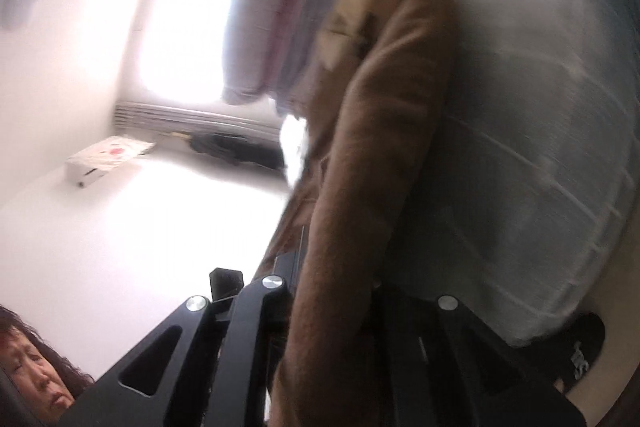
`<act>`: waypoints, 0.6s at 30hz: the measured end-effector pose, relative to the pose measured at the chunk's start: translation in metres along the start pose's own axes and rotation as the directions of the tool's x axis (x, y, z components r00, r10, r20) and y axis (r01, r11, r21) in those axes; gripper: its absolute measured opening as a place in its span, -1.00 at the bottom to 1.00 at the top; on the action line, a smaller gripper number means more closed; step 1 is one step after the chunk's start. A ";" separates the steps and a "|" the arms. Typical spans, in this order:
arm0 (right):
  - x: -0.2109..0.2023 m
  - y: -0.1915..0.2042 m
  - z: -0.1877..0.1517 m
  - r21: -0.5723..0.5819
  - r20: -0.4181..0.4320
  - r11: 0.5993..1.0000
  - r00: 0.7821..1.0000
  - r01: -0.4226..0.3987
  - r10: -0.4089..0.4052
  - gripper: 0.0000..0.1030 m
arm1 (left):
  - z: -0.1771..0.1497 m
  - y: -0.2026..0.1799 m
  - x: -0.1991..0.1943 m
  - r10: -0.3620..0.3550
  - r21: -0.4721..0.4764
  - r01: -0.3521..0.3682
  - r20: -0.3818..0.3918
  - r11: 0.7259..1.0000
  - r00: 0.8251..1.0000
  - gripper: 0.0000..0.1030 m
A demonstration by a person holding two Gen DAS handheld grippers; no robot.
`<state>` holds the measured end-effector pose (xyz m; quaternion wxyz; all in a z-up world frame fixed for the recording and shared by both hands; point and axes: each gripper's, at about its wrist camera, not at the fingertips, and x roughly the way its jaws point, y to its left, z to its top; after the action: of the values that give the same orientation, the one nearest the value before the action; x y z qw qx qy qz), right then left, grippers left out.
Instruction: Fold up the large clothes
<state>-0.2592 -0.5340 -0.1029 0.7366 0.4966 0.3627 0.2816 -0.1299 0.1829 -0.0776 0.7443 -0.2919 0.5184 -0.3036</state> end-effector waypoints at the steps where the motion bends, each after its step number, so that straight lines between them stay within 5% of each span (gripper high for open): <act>1: -0.001 0.007 0.001 -0.009 0.010 1.000 1.000 -0.014 0.014 -0.82 | 0.001 -0.012 -0.006 -0.008 0.012 0.008 0.016 1.000 1.000 -0.80; 11: -0.049 0.039 -0.032 -0.044 0.050 0.996 0.996 -0.073 0.075 -0.82 | -0.032 -0.077 -0.062 -0.089 0.126 0.079 0.077 0.989 0.993 -0.82; 18: -0.096 0.028 -0.070 0.002 0.061 0.999 0.998 -0.033 0.033 -0.82 | -0.091 -0.034 -0.084 -0.073 0.048 0.072 0.025 0.996 0.997 -0.79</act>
<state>-0.3730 -0.5617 -0.0689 0.7416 0.5122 0.3323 0.2779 -0.2447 0.2132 -0.0285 0.7464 -0.2970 0.4900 -0.3386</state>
